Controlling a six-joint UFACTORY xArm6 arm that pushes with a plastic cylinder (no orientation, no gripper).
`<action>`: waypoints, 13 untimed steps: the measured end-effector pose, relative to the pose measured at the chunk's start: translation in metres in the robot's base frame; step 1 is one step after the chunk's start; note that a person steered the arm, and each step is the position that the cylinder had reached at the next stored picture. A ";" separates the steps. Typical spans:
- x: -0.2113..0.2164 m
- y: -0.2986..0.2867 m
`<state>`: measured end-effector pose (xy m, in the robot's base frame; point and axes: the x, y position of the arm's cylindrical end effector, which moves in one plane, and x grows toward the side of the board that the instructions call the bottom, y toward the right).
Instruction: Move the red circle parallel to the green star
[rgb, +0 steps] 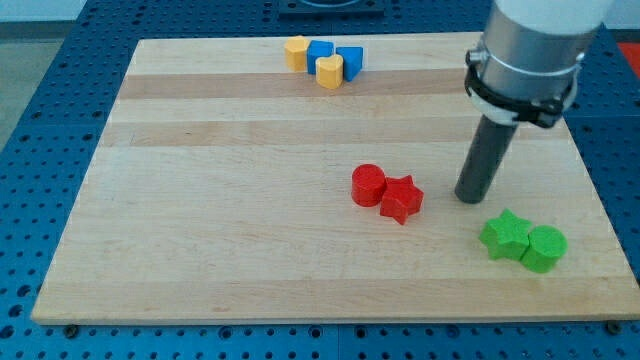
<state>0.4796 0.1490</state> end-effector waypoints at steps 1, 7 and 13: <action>-0.021 -0.028; -0.026 -0.172; 0.020 -0.098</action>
<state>0.4996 0.0511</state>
